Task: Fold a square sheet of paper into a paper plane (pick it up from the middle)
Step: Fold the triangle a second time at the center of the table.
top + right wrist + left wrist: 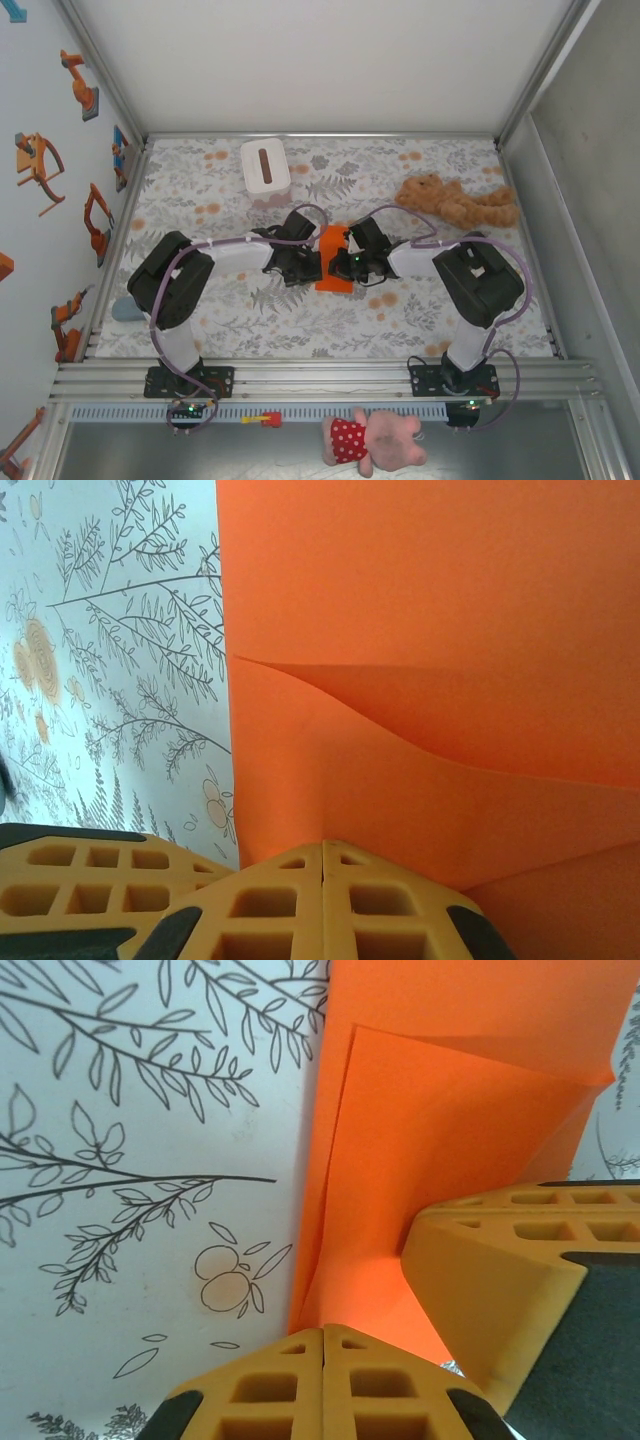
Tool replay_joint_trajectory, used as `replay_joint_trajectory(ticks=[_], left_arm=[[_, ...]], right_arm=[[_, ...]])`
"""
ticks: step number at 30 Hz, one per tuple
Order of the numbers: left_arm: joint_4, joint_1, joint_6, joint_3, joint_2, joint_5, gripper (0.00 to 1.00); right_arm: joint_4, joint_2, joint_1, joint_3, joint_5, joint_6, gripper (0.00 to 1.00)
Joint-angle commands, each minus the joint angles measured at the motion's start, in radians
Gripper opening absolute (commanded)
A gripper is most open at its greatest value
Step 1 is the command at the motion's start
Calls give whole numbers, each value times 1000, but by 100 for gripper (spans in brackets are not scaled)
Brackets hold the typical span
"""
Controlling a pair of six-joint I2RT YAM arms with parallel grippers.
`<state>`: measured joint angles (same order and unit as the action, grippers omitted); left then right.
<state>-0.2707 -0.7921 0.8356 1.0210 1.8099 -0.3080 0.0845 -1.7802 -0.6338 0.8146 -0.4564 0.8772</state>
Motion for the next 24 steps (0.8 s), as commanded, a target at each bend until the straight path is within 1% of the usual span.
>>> replay_joint_trajectory(ticks=[1, 6, 10, 17, 21, 24], left_arm=[[8, -4, 14, 13, -11, -18, 5], [12, -5, 23, 13, 33, -28, 5], [8, -2, 25, 13, 39, -25, 5], [-95, 4, 50, -11, 66, -1, 0], [-164, 6, 56, -25, 73, 15, 0], [-172, 10, 60, -45, 70, 16, 0]], right_arm=[[-53, -26, -5, 16, 50, -18, 0], [-53, -30, -4, 14, 48, -17, 0], [-54, -29, -4, 11, 50, -16, 0], [-77, -18, 1, 23, 82, -40, 0], [-77, -15, 35, 34, 90, -62, 0], [-64, -12, 77, 25, 84, -70, 0]])
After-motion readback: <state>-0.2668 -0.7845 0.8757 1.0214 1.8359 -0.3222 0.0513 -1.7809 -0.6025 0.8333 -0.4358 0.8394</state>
